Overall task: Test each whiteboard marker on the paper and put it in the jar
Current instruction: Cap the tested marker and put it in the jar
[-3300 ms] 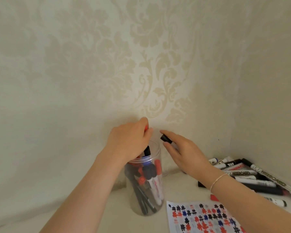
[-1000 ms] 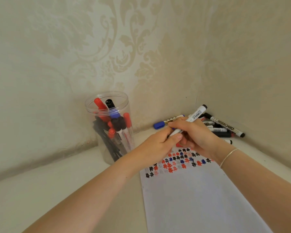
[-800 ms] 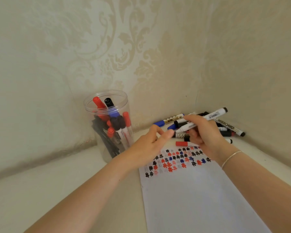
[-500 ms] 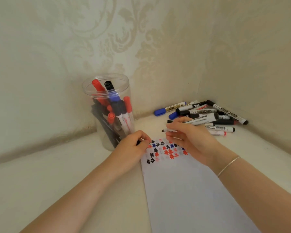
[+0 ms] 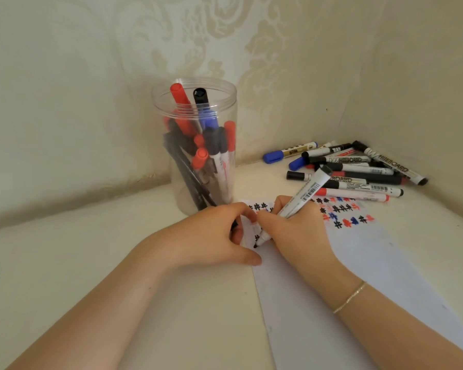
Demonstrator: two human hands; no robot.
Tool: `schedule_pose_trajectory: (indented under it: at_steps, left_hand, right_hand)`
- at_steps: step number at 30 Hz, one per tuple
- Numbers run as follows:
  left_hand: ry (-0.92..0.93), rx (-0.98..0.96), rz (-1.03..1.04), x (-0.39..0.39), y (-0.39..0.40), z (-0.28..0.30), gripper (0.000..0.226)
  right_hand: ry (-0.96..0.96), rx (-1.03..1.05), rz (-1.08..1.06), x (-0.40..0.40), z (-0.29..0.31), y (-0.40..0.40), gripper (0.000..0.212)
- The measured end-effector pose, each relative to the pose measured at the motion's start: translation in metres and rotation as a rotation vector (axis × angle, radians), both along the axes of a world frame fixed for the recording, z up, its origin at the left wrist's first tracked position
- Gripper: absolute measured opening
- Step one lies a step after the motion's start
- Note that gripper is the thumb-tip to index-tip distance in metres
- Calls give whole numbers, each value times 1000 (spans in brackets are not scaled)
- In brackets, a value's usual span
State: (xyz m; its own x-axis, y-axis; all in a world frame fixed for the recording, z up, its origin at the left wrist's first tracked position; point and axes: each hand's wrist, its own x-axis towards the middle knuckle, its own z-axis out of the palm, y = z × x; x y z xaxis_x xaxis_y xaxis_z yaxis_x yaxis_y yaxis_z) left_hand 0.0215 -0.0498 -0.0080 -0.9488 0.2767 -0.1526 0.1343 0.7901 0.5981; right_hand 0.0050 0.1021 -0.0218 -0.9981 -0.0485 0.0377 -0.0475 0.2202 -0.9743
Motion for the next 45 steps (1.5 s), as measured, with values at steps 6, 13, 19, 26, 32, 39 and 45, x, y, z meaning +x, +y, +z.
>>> schedule_pose_trajectory:
  at_steps: [6, 13, 19, 26, 32, 39, 45]
  left_hand:
    - [2, 11, -14, -1, -1, -1, 59]
    - [-14, 26, -30, -2, -3, -1, 63]
    - [-24, 21, -29, -1, -3, -1, 65]
    - [-17, 11, -31, -2, -3, -2, 67]
    - [-15, 6, -28, -2, -4, -2, 68]
    - [-17, -5, -24, -1, -3, -1, 68]
    - [-8, 50, -15, -1, -3, -2, 71]
  right_hand:
    - [46, 50, -2, -1, -4, 0, 31]
    - [96, 41, -6, -1, -5, 1, 37]
    - [115, 68, 25, 1, -6, 0, 35]
    - [65, 14, 21, 2, -3, 0, 28]
    - [84, 34, 9, 0, -5, 0, 35]
    - [117, 50, -8, 0, -7, -1, 34]
    - [37, -225, -45, -4, 0, 5, 25]
